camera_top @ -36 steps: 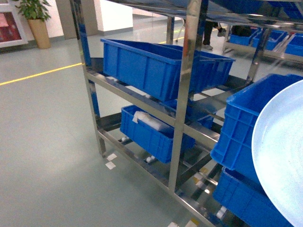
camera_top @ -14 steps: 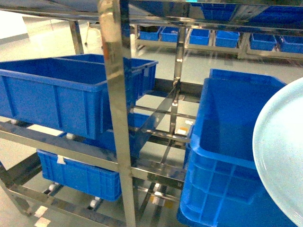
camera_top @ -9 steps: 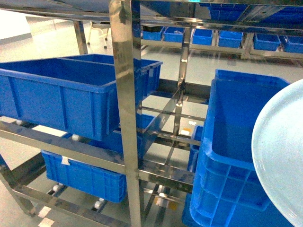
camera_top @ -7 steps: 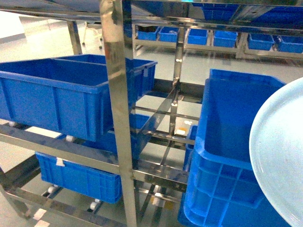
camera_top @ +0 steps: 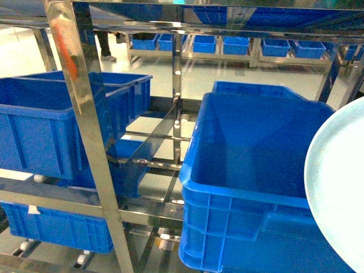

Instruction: Place blue tray on left shelf second layer neatly

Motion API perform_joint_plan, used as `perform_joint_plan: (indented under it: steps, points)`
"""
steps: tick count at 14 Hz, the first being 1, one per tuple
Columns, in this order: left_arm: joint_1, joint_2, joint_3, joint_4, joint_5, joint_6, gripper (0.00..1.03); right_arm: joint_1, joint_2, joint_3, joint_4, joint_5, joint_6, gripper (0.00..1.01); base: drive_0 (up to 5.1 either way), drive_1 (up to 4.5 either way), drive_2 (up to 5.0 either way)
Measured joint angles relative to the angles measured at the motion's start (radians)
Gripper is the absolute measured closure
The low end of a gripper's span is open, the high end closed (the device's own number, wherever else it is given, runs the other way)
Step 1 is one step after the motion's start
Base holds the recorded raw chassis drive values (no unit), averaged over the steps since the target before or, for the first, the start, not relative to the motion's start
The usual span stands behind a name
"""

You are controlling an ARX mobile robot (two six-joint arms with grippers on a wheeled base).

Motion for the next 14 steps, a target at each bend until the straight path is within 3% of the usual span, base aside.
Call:
perform_joint_plan:
  steps: [2, 8, 9, 10, 11, 14]
  points:
    - [0.0, 0.0, 0.0, -0.002, 0.0, 0.0, 0.05, 0.0, 0.0, 0.0, 0.0, 0.0, 0.0, 0.99, 0.2, 4.49, -4.1]
    - [0.0, 0.0, 0.0, -0.003, 0.0, 0.0, 0.05, 0.0, 0.0, 0.0, 0.006, -0.005, 0.0, 0.99, 0.0, 0.0, 0.0]
    - [0.0, 0.0, 0.0, -0.003, 0.0, 0.0, 0.05, -0.035, 0.01, -0.023, 0.11, -0.108, 0.023, 0.99, 0.0, 0.0, 0.0]
    - [0.0, 0.0, 0.0, -0.003, 0.0, 0.0, 0.05, -0.076, 0.032, -0.017, 0.133, -0.223, 0.105, 0.99, 0.0, 0.0, 0.0]
    - [0.0, 0.0, 0.0, -0.003, 0.0, 0.0, 0.05, -0.079, 0.079, -0.007, 0.146, -0.262, 0.189, 0.99, 0.0, 0.0, 0.0]
    - [0.0, 0.0, 0.0, -0.003, -0.001, 0.0, 0.05, -0.052, 0.247, 0.024, 0.235, -0.218, 0.326, 0.99, 0.0, 0.0, 0.0]
